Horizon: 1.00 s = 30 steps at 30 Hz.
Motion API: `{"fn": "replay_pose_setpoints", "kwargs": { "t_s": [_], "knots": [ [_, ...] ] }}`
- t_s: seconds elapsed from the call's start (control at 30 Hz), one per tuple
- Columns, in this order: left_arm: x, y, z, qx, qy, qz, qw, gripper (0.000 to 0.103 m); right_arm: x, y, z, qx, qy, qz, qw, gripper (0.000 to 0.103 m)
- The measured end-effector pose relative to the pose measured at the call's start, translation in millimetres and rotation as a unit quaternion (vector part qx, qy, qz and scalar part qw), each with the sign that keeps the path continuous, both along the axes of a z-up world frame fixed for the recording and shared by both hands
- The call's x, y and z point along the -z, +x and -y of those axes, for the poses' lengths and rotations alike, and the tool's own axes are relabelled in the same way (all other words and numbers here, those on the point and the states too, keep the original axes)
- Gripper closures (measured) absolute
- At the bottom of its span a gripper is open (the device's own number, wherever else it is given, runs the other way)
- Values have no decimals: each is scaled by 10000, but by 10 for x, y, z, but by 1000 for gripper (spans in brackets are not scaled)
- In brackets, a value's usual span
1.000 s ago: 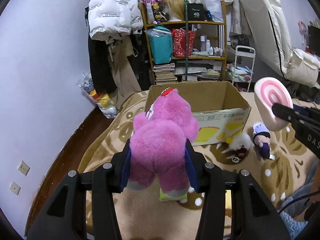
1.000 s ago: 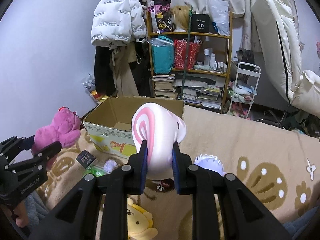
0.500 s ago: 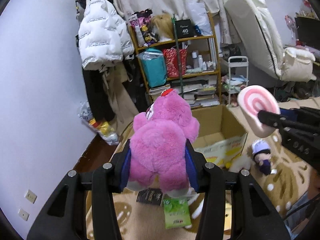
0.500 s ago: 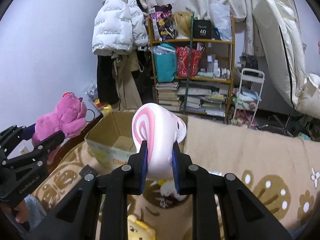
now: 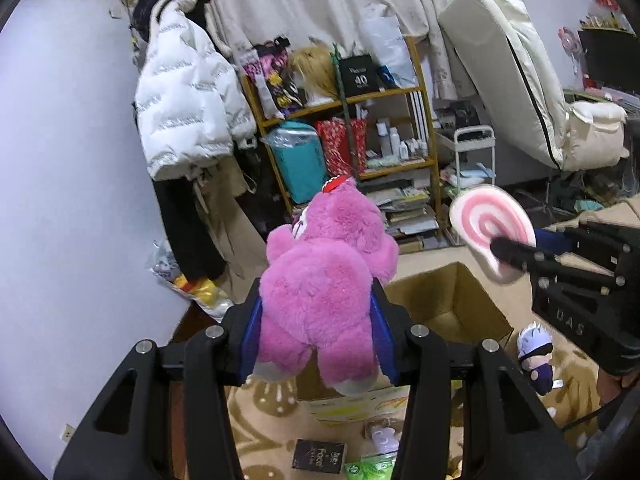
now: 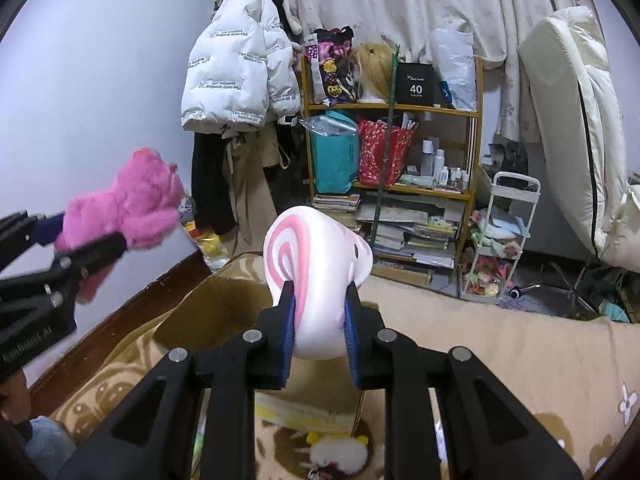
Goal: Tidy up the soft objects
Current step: 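Lift the pink bear with left tool while right tool carries the swirl roll to the box, then open left tool over the box while right tool releases the swirl roll inside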
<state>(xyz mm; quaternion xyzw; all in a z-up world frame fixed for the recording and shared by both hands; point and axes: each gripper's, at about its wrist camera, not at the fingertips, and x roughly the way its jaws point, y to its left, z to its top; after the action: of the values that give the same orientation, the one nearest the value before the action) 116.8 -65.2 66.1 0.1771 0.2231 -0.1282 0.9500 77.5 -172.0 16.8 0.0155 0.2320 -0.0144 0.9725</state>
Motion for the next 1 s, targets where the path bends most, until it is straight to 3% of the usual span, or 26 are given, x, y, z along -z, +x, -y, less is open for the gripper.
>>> {"fn": "replay_pose_setpoints", "kwargs": {
  "t_s": [0.13,0.53,0.7,0.87,0.93,1.0],
  "knots": [
    [230,135,62,-5,212,-43,9998,56,144,79,16,102,-14,71,9999,79],
    [723,610,-39,-282,-247,-924,9950,54,712,424,-43,-242,156,-672,9973,76],
    [833,656,-51,-239,-284,-1119,9930,49,787,427,2,-166,224,-742,9969,72],
    [829,619,-77,-369,-223,-1151,9924,34,782,404,80,-143,493,-804,9954,70],
    [807,574,-128,-468,-253,-1125,9922,30,754,365,91,-138,506,-791,9955,60],
    [786,534,-167,-530,-307,-1138,9916,21,712,290,107,-75,520,-714,9961,34]
  ]
}}
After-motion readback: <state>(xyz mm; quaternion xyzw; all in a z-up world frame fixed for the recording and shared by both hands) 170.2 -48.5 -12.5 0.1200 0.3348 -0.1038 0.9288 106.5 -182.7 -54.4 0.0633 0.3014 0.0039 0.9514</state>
